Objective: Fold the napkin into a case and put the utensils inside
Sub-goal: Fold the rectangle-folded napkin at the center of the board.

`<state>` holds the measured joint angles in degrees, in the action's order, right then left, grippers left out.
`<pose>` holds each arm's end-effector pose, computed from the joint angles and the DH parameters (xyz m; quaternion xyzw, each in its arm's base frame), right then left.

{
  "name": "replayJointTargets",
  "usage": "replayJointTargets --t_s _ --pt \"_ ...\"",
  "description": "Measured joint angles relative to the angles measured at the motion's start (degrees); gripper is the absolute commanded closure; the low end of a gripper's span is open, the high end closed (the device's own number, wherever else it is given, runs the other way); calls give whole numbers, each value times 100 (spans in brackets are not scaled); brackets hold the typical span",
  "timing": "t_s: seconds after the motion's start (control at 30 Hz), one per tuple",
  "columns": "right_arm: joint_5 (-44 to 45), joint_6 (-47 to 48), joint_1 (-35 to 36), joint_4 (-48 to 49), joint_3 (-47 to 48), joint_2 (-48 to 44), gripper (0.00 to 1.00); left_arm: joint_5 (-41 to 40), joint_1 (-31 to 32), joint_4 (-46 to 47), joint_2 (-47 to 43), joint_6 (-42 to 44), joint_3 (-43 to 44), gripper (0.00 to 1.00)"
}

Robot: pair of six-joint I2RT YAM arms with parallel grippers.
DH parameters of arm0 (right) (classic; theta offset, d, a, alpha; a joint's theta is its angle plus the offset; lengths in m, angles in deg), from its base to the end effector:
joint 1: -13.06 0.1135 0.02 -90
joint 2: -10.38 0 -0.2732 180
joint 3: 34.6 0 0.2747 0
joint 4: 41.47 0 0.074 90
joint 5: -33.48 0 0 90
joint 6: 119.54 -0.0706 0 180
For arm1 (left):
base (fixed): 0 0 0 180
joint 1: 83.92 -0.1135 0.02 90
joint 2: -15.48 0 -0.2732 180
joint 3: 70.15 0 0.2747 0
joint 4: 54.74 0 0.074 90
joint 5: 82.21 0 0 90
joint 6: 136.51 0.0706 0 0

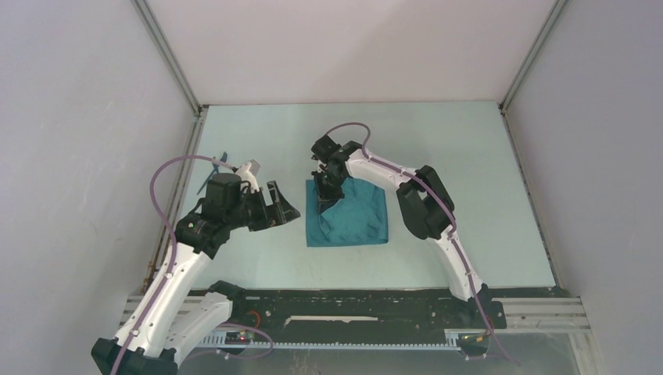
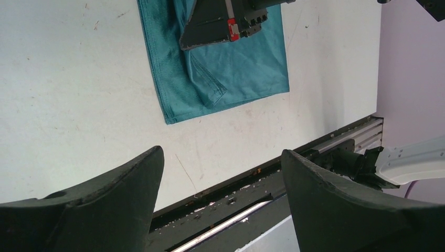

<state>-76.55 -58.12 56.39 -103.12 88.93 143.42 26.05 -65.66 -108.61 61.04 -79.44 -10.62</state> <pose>0.3636 0.3763 0.1350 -0.1529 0.9598 0.2335 0.0297 0.1863 -0.0848 0.2844 -0.0476 0.8957 -0.3102 0.3149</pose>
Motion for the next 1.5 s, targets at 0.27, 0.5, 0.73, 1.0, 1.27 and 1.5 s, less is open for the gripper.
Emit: replayJointTargets --t_s 0.27,0.5,0.73,1.0,1.27,1.5 --pt "-118 -33 74 22 291 177 100 -7 0 -7 0 0 2 11" --pt "-199 -37 129 24 317 317 100 -9 0 -13 0 4 2 11" --pt "-219 -42 140 24 319 382 100 -13 -2 -57 0 20 2 11" --pt "-278 -57 140 26 407 426 100 -59 -2 -151 -24 42 2 11" --pt "-302 -87 140 26 422 496 100 -79 -2 -155 -24 44 2 11" --pt "-603 -160 136 122 470 518 44 -133 -2 -162 -24 44 2 11"
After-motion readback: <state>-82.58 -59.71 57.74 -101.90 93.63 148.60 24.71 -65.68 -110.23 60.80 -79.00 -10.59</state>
